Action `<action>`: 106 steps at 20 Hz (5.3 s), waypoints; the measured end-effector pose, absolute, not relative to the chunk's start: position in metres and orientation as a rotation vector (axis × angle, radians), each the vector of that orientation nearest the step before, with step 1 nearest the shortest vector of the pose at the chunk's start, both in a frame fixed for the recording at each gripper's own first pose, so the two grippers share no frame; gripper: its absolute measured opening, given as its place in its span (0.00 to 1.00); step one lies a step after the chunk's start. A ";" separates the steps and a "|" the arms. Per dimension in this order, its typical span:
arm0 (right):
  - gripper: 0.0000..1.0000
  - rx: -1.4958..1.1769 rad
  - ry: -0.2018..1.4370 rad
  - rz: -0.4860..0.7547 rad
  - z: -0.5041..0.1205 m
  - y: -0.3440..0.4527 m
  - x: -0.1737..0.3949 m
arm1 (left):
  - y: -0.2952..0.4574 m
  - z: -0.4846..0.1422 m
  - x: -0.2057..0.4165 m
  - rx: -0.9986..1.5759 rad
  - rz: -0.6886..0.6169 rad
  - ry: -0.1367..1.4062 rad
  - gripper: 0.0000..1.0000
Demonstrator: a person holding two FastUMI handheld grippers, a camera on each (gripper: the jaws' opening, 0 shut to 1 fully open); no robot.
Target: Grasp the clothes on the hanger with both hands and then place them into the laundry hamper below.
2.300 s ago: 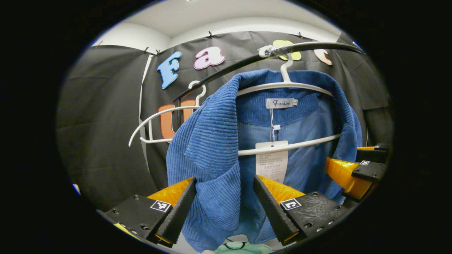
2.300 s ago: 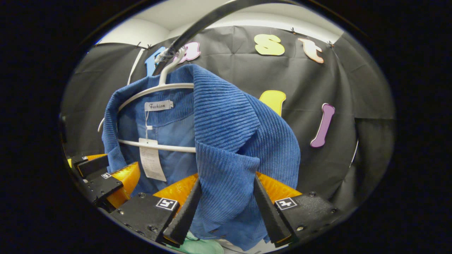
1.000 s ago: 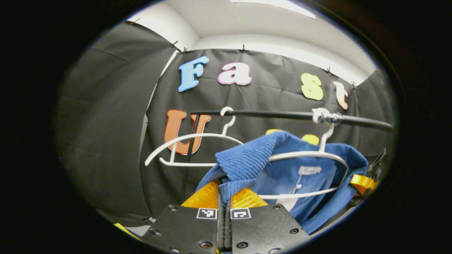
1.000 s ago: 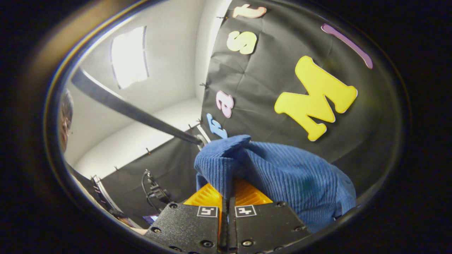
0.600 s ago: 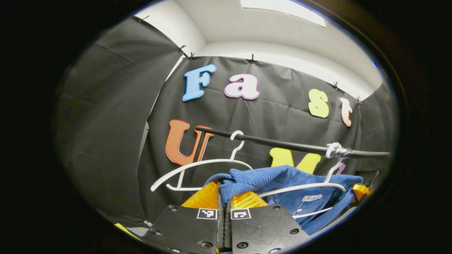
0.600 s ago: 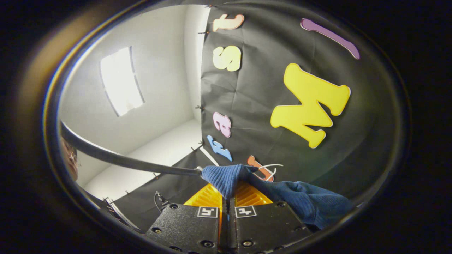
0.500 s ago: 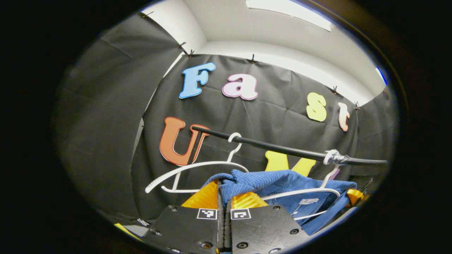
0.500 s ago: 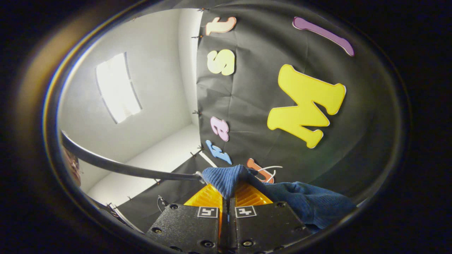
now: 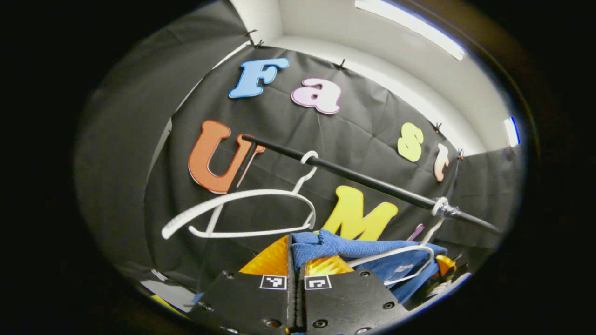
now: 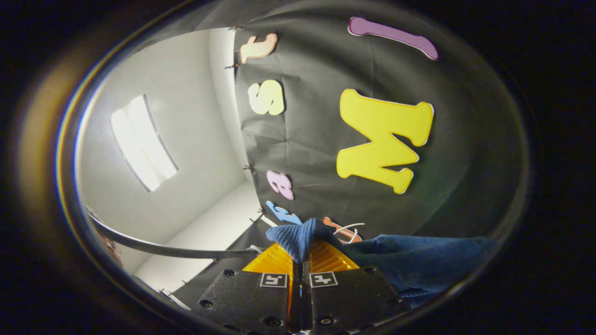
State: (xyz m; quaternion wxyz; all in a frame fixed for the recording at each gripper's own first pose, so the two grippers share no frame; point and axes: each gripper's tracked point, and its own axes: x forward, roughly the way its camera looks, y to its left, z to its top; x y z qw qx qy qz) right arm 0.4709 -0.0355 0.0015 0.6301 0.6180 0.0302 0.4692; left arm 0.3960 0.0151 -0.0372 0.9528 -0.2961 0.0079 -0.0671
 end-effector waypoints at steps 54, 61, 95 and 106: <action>0.04 1.435 0.365 0.939 -0.108 -0.034 0.461 | 0.010 -0.133 0.352 -0.936 -0.252 0.179 0.00; 0.04 1.364 0.386 0.935 -0.100 -0.004 0.425 | 0.029 -0.143 0.315 -0.876 -0.205 0.238 0.00; 0.05 0.550 0.934 0.783 -0.333 0.185 0.269 | -0.103 -0.390 0.194 -0.625 -0.227 0.823 0.00; 0.05 0.260 1.088 0.554 -0.370 0.178 0.268 | -0.104 -0.489 0.175 -0.434 -0.106 1.004 0.00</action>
